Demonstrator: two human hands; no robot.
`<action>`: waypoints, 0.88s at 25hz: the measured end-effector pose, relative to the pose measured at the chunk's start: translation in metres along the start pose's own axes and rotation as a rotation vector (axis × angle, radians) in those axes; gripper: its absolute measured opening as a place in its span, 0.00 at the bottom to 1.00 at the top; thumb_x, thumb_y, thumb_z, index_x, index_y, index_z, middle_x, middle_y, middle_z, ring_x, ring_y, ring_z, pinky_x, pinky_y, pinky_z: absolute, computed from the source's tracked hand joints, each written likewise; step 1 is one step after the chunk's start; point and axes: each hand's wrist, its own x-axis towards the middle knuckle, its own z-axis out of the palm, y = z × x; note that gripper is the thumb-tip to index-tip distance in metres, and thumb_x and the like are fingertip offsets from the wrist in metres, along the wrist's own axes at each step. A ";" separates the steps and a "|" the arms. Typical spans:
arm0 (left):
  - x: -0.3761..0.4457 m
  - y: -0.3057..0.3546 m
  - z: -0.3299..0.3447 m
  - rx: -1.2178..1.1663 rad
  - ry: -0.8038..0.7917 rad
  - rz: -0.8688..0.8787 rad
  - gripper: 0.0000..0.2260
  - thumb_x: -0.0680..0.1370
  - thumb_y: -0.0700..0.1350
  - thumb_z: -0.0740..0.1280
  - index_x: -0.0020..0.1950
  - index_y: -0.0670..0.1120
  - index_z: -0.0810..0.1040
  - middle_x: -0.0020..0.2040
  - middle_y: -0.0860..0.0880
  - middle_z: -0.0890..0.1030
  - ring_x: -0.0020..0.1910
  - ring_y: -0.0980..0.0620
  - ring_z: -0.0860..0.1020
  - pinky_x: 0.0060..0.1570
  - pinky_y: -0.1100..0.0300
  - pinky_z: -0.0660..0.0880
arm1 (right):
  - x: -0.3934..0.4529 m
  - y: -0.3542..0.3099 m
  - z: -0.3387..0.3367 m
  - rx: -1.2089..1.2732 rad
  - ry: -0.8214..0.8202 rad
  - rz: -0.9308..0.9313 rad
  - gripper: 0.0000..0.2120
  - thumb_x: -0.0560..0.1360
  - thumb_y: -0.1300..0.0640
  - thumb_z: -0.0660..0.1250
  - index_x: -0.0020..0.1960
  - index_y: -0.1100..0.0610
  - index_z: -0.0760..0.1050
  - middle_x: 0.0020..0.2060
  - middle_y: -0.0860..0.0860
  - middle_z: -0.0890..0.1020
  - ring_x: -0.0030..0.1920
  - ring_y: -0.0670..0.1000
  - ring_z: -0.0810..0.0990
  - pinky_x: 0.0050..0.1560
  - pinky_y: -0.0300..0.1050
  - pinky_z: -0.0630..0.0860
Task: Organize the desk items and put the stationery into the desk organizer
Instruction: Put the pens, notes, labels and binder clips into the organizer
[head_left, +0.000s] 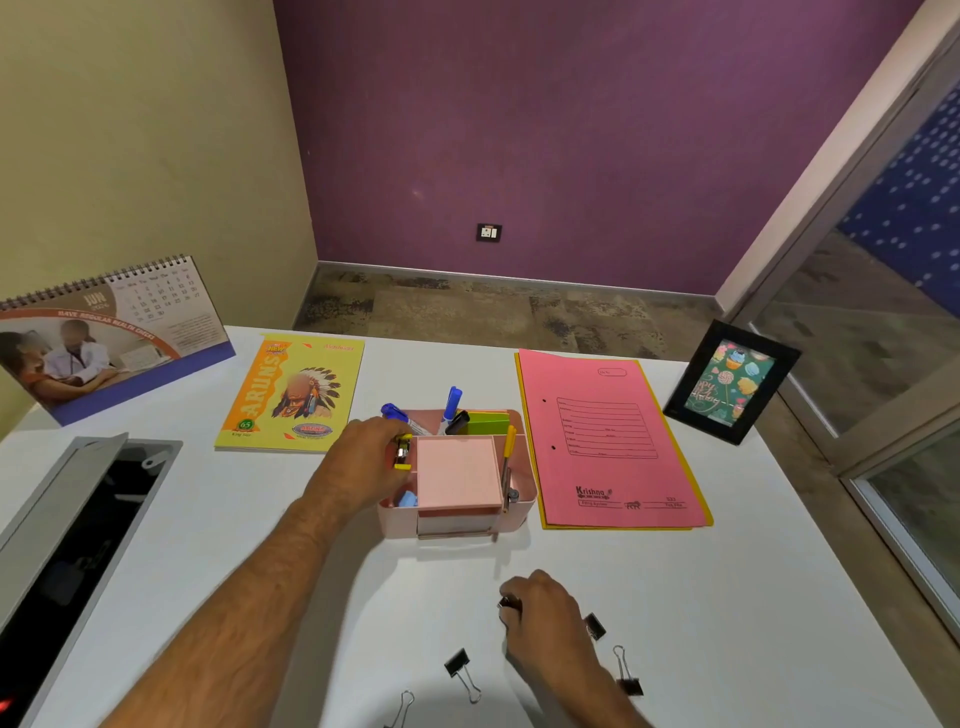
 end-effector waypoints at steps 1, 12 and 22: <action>0.001 -0.001 0.001 0.031 -0.012 -0.006 0.23 0.69 0.47 0.78 0.63 0.48 0.79 0.56 0.46 0.80 0.54 0.47 0.75 0.51 0.56 0.73 | 0.000 0.000 0.000 -0.006 -0.012 -0.008 0.09 0.78 0.58 0.62 0.54 0.53 0.79 0.46 0.49 0.71 0.43 0.49 0.72 0.45 0.41 0.73; 0.010 -0.011 0.003 0.412 -0.107 -0.016 0.25 0.76 0.58 0.69 0.70 0.50 0.72 0.61 0.45 0.74 0.60 0.46 0.72 0.55 0.53 0.74 | -0.004 -0.033 -0.011 0.038 0.301 -0.202 0.22 0.78 0.52 0.60 0.72 0.47 0.69 0.61 0.46 0.78 0.60 0.50 0.76 0.56 0.45 0.76; -0.001 -0.023 0.004 0.260 -0.002 0.011 0.20 0.77 0.55 0.68 0.67 0.51 0.74 0.58 0.47 0.75 0.59 0.48 0.73 0.54 0.54 0.74 | 0.008 -0.051 -0.017 -0.033 0.217 -0.233 0.31 0.79 0.50 0.60 0.79 0.46 0.52 0.67 0.46 0.74 0.64 0.50 0.72 0.60 0.47 0.75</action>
